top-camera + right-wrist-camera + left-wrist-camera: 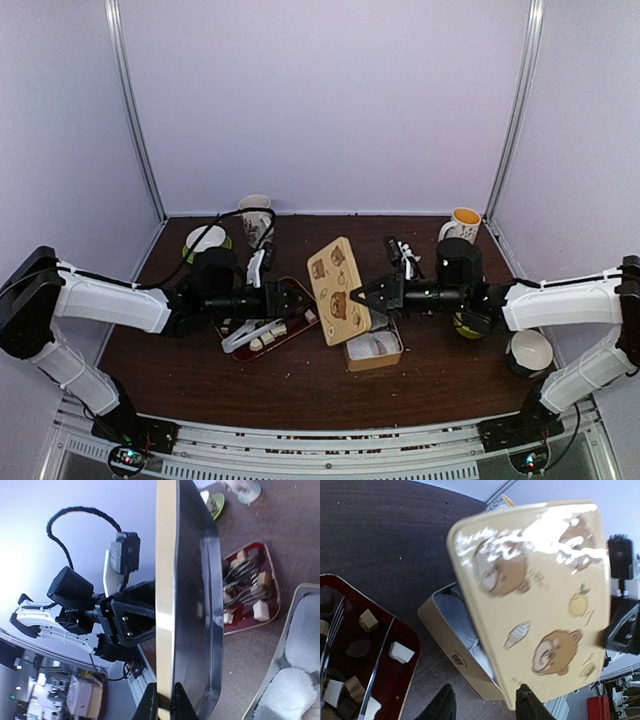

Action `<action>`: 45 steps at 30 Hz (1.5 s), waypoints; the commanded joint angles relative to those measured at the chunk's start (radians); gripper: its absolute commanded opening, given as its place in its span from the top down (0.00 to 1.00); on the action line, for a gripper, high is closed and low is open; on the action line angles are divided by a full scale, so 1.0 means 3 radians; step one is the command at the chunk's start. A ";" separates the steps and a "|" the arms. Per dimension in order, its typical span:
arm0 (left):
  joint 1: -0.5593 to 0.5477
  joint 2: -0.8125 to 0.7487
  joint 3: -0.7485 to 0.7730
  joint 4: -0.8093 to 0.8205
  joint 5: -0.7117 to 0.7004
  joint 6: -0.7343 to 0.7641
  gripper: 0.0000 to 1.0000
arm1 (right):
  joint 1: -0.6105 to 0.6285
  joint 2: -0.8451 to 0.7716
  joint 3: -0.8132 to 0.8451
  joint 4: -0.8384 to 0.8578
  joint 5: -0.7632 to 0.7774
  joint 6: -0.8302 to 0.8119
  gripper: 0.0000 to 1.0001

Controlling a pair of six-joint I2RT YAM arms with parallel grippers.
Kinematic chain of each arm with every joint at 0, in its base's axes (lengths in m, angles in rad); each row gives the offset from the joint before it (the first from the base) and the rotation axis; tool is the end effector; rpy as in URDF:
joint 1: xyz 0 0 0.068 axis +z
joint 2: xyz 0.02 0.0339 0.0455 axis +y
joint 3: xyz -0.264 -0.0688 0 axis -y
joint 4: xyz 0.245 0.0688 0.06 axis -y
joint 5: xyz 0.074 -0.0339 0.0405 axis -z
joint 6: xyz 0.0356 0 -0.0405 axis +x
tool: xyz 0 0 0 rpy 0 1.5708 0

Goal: Pack the chocolate

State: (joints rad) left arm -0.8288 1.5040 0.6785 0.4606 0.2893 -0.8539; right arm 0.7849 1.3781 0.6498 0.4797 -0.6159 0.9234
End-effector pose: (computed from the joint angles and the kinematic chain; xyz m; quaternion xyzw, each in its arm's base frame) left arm 0.2045 -0.2380 0.1990 0.0715 0.8160 -0.4975 0.2855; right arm 0.1921 0.2210 0.2290 -0.1336 0.7633 0.5983 0.2039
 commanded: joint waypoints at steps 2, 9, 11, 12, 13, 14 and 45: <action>-0.0025 -0.0084 0.0068 -0.0283 -0.0159 0.0304 0.56 | -0.0013 -0.0547 0.0544 -0.1831 0.0804 -0.1035 1.00; -0.0024 -0.0087 0.0162 -0.0462 -0.0233 0.0416 0.56 | 0.0067 -0.0749 0.0845 -0.3061 0.1997 -0.1844 1.00; -0.0024 -0.0092 0.0179 -0.0514 -0.0264 0.0431 0.55 | 0.0150 -0.0681 0.0858 -0.3161 0.2194 -0.1979 1.00; -0.0024 -0.0098 0.0182 -0.0547 -0.0293 0.0430 0.55 | 0.0196 -0.0617 0.0871 -0.3207 0.2297 -0.2021 1.00; -0.0024 -0.0095 0.0187 -0.0582 -0.0326 0.0429 0.55 | 0.0287 -0.0553 0.0890 -0.3244 0.2426 -0.2057 1.00; -0.0024 -0.0099 0.0196 -0.0622 -0.0355 0.0428 0.55 | 0.0356 -0.0435 0.0920 -0.3282 0.2538 -0.2089 1.00; -0.0014 -0.0061 0.0069 -0.0705 -0.0515 0.0280 0.52 | 0.1294 0.0845 0.1320 -0.3043 0.2708 -0.2112 0.78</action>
State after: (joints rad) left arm -0.8322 1.4860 0.7025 0.2089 0.1234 -0.7624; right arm 1.1671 1.6337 1.0298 -0.4667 0.2584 0.2932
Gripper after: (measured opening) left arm 0.477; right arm 0.221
